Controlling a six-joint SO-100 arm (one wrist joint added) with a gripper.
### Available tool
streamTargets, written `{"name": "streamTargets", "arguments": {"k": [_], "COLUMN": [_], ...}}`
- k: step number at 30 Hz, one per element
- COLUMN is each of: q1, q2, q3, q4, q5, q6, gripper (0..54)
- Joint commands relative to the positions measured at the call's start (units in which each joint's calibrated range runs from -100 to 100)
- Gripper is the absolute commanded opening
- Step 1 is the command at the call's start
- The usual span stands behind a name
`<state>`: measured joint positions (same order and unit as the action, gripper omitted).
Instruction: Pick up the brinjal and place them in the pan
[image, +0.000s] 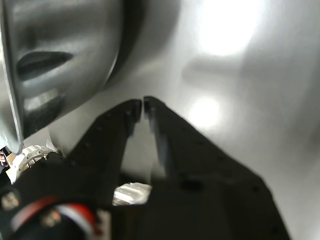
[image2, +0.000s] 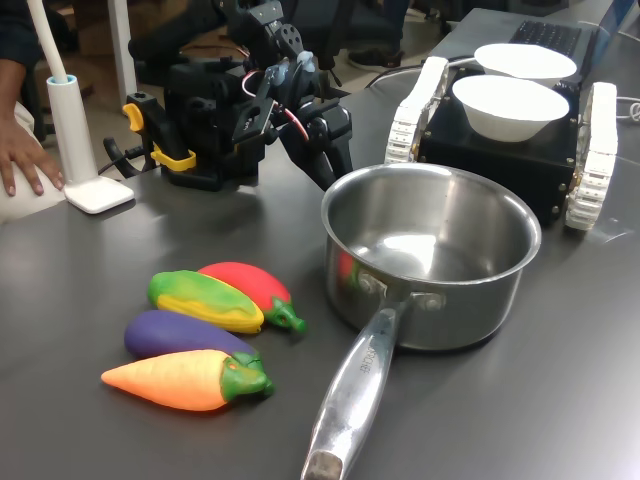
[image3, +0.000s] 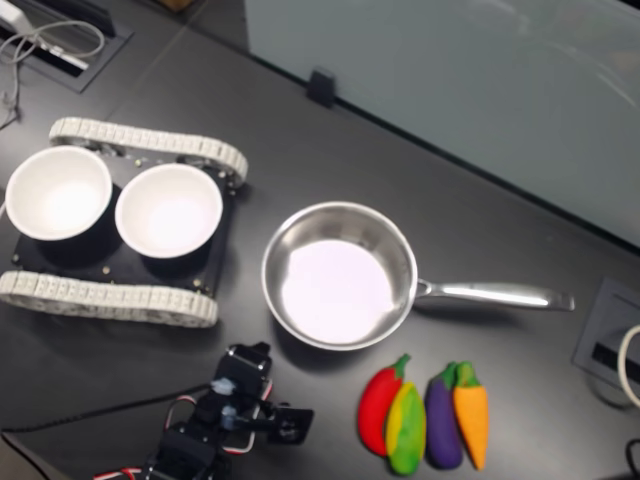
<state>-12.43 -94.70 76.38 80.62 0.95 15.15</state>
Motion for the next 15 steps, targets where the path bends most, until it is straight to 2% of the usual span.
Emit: {"name": "streamTargets", "arguments": {"k": [1, 15], "q1": [3.9, 3.7], "q2": [-0.7, -0.7], "q3": [-2.0, -2.0], "q4": [0.7, 0.8], "q5": [-0.6, -0.2], "q6": [-0.4, -0.4], "gripper": [0.1, 0.1]}}
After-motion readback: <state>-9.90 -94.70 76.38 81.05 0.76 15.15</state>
